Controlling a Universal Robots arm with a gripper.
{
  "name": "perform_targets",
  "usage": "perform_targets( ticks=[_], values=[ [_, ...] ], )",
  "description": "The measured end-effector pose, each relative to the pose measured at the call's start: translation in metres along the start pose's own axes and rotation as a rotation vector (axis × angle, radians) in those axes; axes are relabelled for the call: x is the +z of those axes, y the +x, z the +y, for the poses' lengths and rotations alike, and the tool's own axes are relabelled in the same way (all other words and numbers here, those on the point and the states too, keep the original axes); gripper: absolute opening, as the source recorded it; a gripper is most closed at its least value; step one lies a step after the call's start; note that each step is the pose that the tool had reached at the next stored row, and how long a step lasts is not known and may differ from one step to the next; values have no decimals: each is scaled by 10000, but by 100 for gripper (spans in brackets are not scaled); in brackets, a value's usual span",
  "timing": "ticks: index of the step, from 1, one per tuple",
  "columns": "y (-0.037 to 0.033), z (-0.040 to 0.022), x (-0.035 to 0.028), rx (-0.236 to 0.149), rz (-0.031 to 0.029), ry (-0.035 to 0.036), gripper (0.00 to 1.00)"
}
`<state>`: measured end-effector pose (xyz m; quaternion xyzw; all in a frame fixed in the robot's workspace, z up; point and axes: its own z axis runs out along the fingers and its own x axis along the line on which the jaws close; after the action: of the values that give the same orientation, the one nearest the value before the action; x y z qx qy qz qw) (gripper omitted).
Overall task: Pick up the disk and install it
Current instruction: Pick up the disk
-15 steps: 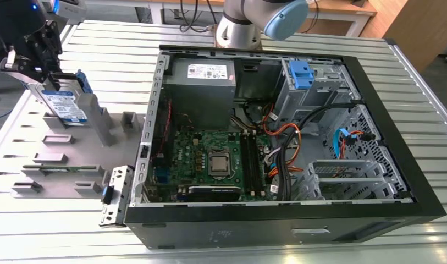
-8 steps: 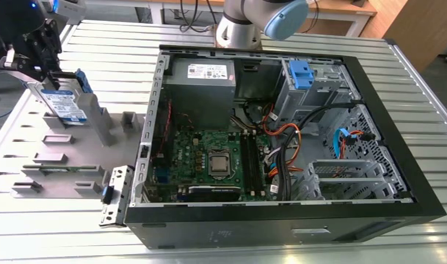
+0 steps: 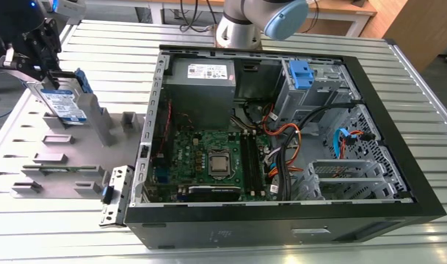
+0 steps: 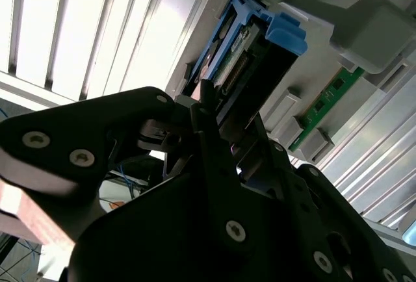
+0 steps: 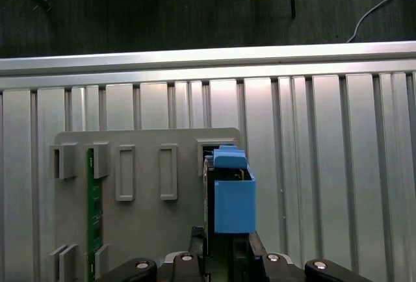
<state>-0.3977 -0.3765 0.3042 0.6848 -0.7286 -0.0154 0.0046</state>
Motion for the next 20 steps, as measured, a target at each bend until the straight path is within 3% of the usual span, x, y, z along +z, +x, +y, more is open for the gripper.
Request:
perform_targets(
  ticks=[9,20],
  values=[
    [-1,2,-58,1,2,-1,35],
    [-1,2,-63,1,1,-1,35]
  ],
)
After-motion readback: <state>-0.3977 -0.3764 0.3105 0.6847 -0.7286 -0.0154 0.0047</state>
